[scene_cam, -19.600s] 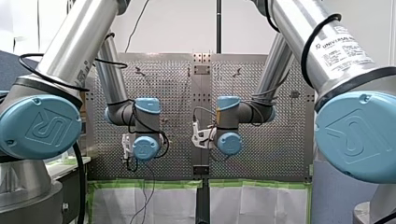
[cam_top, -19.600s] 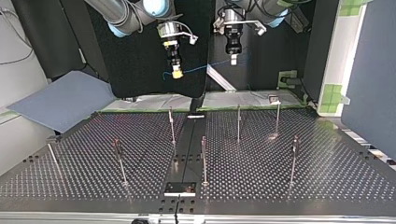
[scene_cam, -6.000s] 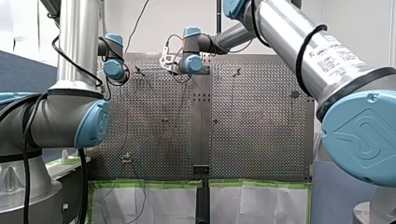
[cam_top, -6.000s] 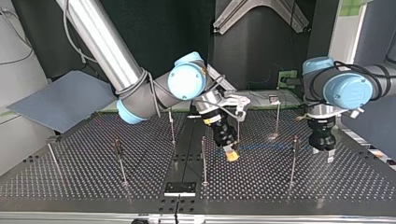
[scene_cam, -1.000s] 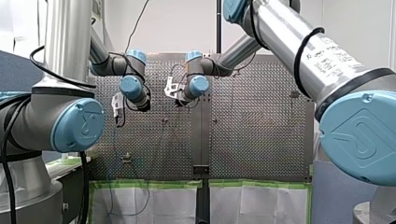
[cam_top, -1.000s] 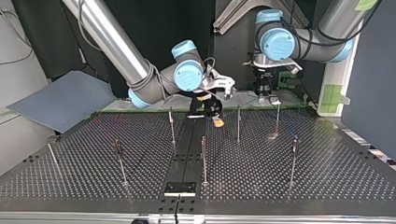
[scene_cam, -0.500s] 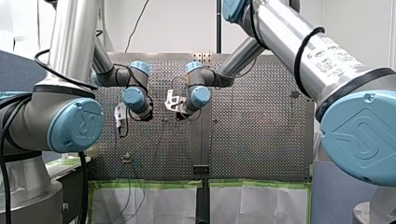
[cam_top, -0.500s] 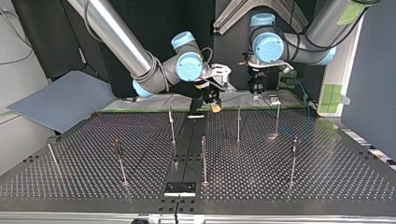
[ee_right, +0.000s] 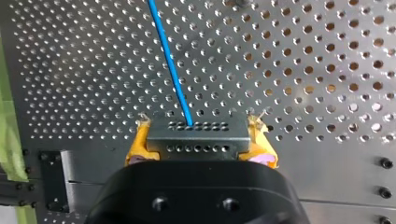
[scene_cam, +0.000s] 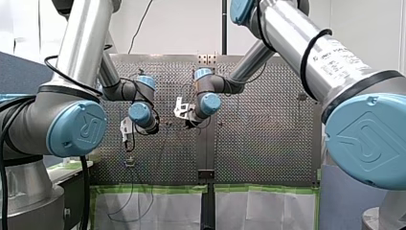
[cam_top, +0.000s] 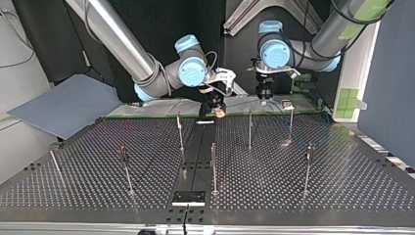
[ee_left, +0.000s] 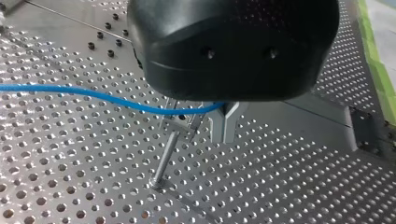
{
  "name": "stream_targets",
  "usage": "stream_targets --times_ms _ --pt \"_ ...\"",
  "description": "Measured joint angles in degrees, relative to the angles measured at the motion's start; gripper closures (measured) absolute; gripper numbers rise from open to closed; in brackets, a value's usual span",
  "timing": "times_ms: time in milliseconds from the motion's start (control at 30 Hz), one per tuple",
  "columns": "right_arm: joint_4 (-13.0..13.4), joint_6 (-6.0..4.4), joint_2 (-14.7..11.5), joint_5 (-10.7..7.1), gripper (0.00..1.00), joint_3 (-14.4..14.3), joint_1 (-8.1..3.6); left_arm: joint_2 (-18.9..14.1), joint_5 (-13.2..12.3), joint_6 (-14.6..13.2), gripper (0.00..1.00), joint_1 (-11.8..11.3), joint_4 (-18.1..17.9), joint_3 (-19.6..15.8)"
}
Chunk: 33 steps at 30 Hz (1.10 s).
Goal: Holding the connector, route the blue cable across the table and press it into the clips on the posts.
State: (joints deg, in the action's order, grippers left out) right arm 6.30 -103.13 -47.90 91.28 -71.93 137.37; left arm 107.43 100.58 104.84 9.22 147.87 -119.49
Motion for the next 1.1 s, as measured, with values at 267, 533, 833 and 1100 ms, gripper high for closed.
stream_targets --times_ms 267,533,833,1100 --pt "1.9 -0.77 0.1 -1.18 1.00 0.0 -1.08 0.3 -0.7 1.3 1.00 -0.8 -2.3 1.5" --pt "3.2 -1.30 0.8 -2.62 1.00 0.0 -1.74 2.7 -0.9 1.2 1.00 -1.4 -2.4 2.9" --pt "5.0 -1.42 1.2 -3.02 1.00 0.0 -2.58 4.9 -0.7 1.2 1.00 -3.0 -3.2 5.8" --pt "7.8 -2.38 1.4 -3.94 1.00 0.0 -3.53 7.6 -2.5 1.2 1.00 -4.3 -2.0 9.5"
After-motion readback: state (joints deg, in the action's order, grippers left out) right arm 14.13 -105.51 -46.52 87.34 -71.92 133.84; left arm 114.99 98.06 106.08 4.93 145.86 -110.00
